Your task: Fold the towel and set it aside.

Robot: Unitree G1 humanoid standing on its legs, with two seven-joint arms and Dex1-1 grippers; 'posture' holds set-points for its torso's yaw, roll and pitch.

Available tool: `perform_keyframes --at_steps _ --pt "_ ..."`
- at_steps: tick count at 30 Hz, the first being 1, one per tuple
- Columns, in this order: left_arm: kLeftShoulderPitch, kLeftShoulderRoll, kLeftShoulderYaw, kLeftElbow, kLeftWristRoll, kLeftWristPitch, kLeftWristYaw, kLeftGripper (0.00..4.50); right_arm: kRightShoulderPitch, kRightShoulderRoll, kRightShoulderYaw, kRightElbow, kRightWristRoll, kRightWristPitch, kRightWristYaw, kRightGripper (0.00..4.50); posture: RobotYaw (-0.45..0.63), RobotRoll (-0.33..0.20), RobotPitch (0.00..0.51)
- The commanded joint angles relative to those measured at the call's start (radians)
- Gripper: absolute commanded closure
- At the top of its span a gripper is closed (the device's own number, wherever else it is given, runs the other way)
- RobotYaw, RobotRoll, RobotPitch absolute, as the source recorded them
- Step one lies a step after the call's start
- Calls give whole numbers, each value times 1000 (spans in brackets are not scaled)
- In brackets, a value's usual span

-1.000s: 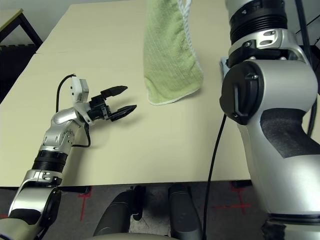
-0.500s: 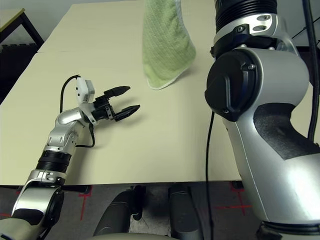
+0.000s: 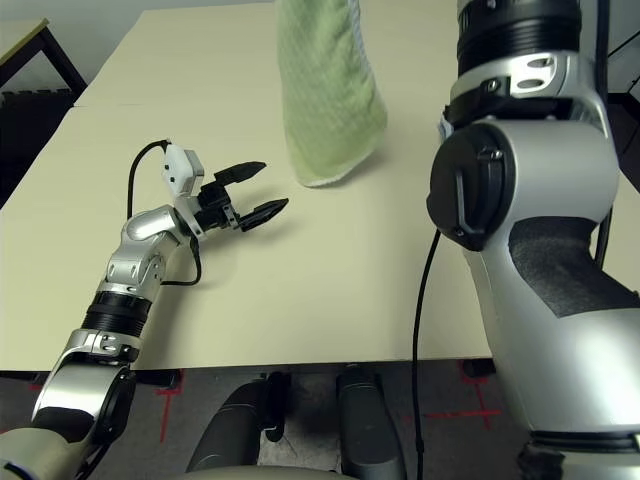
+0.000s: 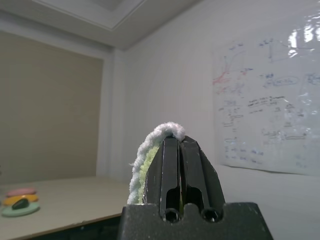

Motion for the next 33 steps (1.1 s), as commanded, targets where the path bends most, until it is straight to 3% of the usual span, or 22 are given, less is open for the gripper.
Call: perform_keyframes --at_steps 1,12,19,25,28,33 --pt "10 -12 -23 -28 7 6 -3 0 -20 19 22 -13 -20 -22 -6 4474 -85 0 137" --pt "-1 -34 -41 -49 9 55 13 0 -56 97 30 51 -55 19 -120 4474 -64 0 135" --pt "58 31 -68 -202 -17 262 -6 0 -57 142 17 120 -72 -1 -179 4474 -39 0 144" --pt "16 29 -66 -257 25 363 117 0 -65 170 19 149 -77 -14 -184 4474 -22 0 148" --pt "-17 7 -57 -287 9 491 197 0 -64 182 24 163 -90 -28 -192 4474 -18 0 151" --pt "-49 -89 -7 -410 -156 786 288 0 -73 197 23 184 -100 -50 -206 4474 -16 0 154"
